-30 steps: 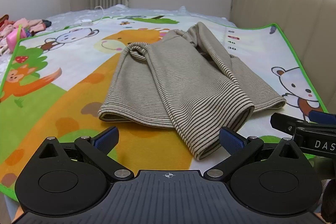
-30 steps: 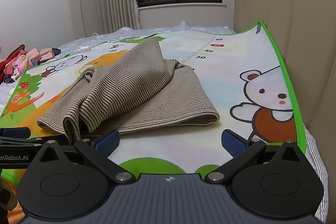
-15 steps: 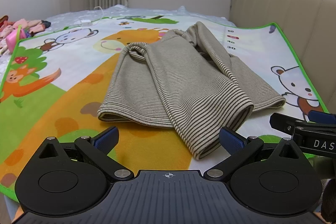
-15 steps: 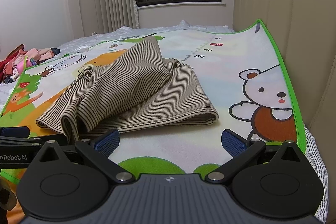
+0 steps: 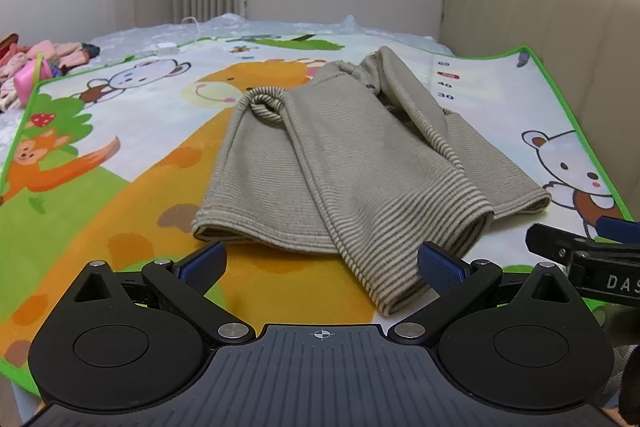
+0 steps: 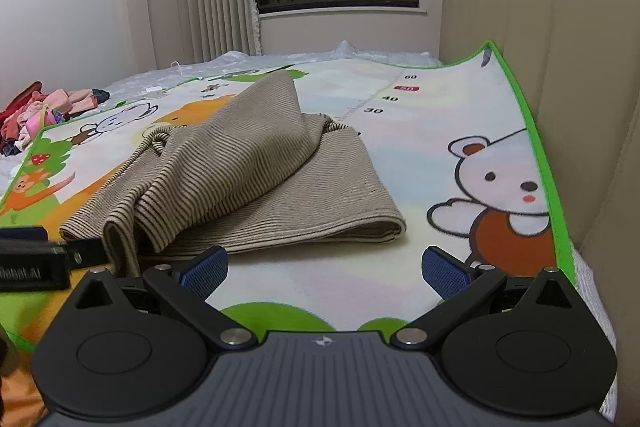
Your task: Fold clothes
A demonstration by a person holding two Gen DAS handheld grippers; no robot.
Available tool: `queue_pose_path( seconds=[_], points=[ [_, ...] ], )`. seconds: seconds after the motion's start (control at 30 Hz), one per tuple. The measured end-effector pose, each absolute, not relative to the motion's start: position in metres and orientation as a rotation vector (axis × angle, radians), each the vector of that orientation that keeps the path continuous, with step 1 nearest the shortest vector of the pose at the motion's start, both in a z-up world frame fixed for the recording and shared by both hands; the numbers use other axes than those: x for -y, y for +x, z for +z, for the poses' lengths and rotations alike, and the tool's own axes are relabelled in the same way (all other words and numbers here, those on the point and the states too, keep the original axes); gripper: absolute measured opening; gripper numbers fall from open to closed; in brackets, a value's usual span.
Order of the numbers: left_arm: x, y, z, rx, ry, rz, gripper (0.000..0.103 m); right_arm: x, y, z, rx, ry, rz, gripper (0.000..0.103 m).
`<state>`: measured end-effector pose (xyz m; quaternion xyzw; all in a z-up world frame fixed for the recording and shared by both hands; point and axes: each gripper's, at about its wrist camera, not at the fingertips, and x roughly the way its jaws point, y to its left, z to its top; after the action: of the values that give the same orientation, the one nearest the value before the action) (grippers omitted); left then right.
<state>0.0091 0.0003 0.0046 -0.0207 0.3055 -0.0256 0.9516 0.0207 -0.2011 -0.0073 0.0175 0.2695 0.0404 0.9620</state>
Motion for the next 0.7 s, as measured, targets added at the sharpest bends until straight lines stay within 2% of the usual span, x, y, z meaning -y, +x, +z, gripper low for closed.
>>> queue_pose_path(
  seconds=[0.5,0.7],
  points=[
    [-0.037,0.067,0.027,-0.522,-0.127,-0.014,0.103,0.225,0.069,0.011,-0.507,0.088,0.044,0.103],
    [-0.052,0.111,0.021,-0.596,-0.124,-0.055,0.103,0.232,0.12,0.014,-0.542,0.134,0.062,0.103]
  ],
)
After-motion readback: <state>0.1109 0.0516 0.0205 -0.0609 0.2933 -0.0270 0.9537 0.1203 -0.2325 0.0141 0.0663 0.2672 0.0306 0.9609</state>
